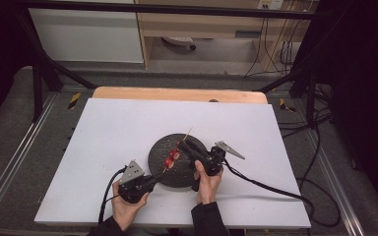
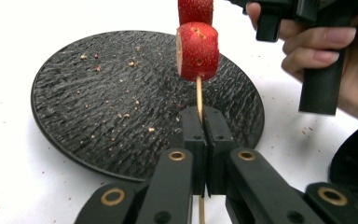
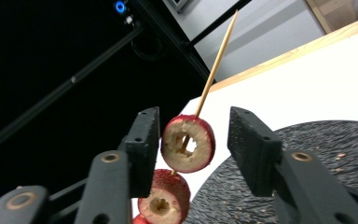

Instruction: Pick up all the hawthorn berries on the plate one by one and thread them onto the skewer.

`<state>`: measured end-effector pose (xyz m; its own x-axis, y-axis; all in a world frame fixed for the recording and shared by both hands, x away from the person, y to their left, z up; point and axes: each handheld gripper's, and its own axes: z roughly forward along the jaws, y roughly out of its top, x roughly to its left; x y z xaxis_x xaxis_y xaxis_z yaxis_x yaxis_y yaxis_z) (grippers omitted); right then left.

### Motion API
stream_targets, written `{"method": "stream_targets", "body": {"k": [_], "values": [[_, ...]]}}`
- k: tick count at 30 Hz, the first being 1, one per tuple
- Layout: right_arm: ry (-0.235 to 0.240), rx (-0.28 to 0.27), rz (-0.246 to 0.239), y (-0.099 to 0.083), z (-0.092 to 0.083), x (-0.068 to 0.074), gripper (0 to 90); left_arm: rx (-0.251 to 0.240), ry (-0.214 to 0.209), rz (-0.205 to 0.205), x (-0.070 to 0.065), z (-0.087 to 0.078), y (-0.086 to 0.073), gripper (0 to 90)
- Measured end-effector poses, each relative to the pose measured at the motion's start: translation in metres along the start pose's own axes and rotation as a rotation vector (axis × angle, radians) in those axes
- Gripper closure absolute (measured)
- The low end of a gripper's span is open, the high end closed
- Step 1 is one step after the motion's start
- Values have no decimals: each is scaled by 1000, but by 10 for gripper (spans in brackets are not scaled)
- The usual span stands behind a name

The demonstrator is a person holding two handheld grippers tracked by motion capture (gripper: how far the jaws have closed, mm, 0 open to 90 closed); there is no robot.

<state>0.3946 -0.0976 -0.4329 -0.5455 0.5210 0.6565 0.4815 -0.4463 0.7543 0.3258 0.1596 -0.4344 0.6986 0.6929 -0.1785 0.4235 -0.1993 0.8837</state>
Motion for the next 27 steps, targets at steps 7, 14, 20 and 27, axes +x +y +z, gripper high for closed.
{"method": "stream_targets", "body": {"k": [7,14,20,27], "values": [[-22,79,-89,15,-8,2,331,8,1,-3,3,-5,-1,887],[-63,223,-218,31,-21,-5,139,23,2,-4,6,-6,-2,887],[-112,366,-336,40,-30,-11,50,38,-3,-3,7,-8,-1,887],[-166,515,-484,40,-43,-26,11,59,-7,4,9,-9,3,887]]}}
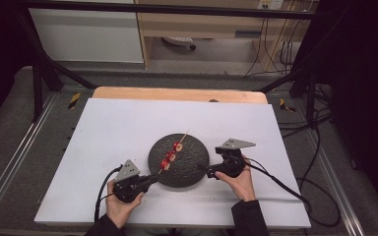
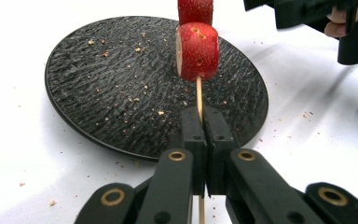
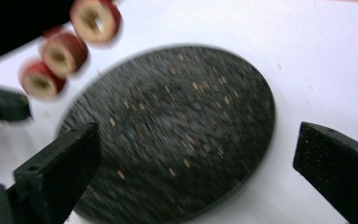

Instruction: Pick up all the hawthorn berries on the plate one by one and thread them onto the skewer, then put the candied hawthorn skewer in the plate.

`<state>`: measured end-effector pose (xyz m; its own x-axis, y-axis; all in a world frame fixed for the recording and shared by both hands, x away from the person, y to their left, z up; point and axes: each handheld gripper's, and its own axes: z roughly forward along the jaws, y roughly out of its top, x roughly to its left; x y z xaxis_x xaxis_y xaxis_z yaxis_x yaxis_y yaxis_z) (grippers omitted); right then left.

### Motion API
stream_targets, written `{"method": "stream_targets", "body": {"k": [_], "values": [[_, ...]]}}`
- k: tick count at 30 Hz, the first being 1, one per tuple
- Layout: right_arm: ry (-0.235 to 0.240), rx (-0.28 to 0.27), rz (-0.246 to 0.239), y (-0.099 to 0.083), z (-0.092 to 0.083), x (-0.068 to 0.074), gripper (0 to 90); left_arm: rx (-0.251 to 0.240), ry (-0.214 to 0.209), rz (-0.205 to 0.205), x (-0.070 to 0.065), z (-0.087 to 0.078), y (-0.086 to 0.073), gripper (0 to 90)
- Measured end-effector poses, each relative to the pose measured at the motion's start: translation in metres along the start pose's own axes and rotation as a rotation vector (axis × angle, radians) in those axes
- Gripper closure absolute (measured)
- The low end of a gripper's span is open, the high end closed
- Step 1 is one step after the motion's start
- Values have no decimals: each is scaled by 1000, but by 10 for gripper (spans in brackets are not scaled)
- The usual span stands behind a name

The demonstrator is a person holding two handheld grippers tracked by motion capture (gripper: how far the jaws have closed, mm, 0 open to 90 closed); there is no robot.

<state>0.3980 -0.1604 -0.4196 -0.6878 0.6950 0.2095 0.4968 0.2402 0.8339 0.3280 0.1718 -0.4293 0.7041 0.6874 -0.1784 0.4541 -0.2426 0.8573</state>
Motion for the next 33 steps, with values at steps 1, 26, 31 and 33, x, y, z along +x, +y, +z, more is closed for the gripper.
{"method": "stream_targets", "body": {"k": [1,26,31,33], "values": [[-4,17,-9,-3,-1,-2,11,2,-2,0,0,0,1,887],[-79,101,-35,-64,-55,-44,5,156,28,-9,15,11,33,886],[-87,93,-27,-69,-61,-48,5,184,34,-9,17,17,40,886],[-86,96,-22,-70,-63,-48,5,199,38,-7,17,20,43,886]]}}
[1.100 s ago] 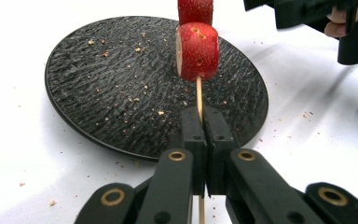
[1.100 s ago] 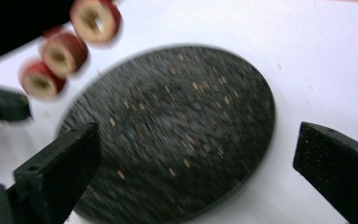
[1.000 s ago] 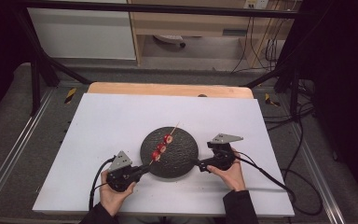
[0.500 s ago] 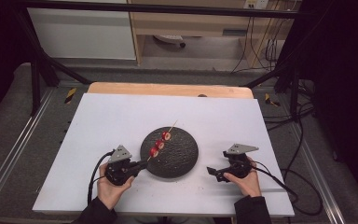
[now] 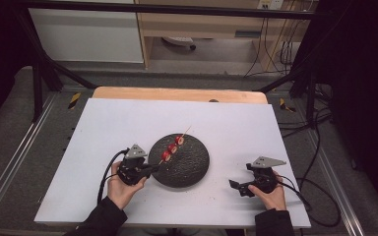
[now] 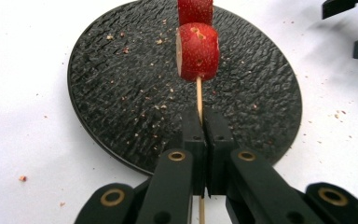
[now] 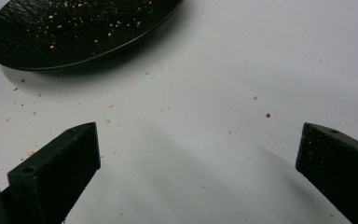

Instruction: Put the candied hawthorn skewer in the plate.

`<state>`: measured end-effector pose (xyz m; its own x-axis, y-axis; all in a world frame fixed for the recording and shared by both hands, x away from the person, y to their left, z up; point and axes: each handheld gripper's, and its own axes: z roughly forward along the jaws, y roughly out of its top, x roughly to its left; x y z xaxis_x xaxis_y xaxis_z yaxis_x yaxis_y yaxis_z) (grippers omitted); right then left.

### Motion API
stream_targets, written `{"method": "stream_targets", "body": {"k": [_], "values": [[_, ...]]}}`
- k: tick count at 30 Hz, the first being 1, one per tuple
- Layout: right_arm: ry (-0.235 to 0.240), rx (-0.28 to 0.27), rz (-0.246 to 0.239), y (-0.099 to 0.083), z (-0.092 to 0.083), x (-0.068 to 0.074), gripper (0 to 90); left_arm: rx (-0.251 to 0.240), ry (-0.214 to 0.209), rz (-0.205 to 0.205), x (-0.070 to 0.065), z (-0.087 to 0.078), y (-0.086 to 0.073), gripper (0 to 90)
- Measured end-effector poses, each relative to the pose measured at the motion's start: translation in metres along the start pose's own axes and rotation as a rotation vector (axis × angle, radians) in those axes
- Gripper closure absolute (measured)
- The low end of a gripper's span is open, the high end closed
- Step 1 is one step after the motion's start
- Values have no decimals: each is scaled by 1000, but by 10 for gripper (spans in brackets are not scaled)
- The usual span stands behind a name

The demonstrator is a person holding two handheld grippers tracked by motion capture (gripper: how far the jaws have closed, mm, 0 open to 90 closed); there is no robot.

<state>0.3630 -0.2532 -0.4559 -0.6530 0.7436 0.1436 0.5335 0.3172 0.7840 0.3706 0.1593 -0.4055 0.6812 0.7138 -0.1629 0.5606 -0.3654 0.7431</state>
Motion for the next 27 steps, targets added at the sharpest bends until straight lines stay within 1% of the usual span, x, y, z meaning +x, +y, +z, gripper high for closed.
{"method": "stream_targets", "body": {"k": [8,10,15,18,19,20,22,25,27], "values": [[-2,1,4,-4,-2,-2,4,60,21,6,1,15,11,886],[-2,-1,3,-4,-2,-2,4,74,29,13,1,18,12,886],[-1,0,14,-5,-2,-1,5,112,41,10,0,27,12,886],[4,-6,11,-5,-3,-2,5,132,55,13,-1,31,12,886],[5,-9,10,-5,-3,-2,4,136,63,12,-1,32,12,885],[6,-11,9,-5,-4,-2,4,146,73,19,-1,33,12,886],[8,-12,14,-6,-4,-2,5,163,74,19,-2,36,12,886],[7,-12,9,-6,-4,-3,5,174,88,22,-3,41,12,886],[7,-12,18,-6,-5,-3,5,183,88,26,-4,43,12,885]]}}
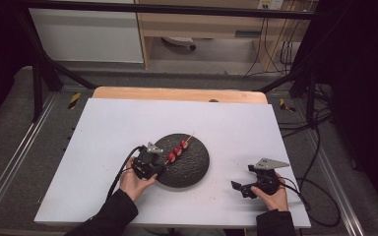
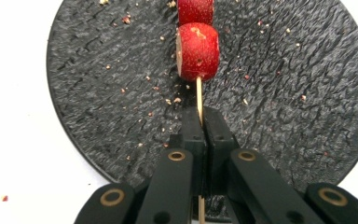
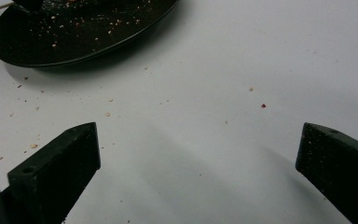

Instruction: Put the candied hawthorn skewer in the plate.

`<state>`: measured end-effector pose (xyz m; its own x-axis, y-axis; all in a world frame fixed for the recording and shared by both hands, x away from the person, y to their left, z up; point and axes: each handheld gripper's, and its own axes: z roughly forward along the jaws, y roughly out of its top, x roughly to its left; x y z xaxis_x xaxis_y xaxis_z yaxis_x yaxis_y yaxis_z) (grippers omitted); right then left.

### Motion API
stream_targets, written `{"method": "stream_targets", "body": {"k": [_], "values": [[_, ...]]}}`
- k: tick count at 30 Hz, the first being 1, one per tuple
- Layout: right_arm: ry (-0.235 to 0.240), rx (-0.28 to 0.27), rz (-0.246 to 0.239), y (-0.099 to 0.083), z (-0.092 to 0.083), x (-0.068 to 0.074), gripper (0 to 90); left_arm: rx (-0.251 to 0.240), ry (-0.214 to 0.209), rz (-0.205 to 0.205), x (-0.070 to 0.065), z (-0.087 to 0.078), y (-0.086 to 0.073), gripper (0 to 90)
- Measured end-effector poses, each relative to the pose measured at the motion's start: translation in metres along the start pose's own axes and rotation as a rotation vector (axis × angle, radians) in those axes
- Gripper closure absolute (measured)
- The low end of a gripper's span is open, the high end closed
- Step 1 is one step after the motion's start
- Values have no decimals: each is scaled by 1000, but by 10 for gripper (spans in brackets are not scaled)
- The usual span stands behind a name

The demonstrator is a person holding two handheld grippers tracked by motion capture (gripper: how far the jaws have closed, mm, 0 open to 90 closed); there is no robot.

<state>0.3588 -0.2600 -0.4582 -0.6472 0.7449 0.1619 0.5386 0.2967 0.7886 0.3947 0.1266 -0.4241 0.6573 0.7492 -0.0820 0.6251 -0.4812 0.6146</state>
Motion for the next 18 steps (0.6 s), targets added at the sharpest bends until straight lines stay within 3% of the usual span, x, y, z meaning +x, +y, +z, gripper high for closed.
{"method": "stream_targets", "body": {"k": [14,18], "values": [[0,0,0,0,0,0,5,11,15,19,-2,3,0,875],[0,2,3,0,0,0,5,-11,8,17,-1,-1,-2,803]]}}
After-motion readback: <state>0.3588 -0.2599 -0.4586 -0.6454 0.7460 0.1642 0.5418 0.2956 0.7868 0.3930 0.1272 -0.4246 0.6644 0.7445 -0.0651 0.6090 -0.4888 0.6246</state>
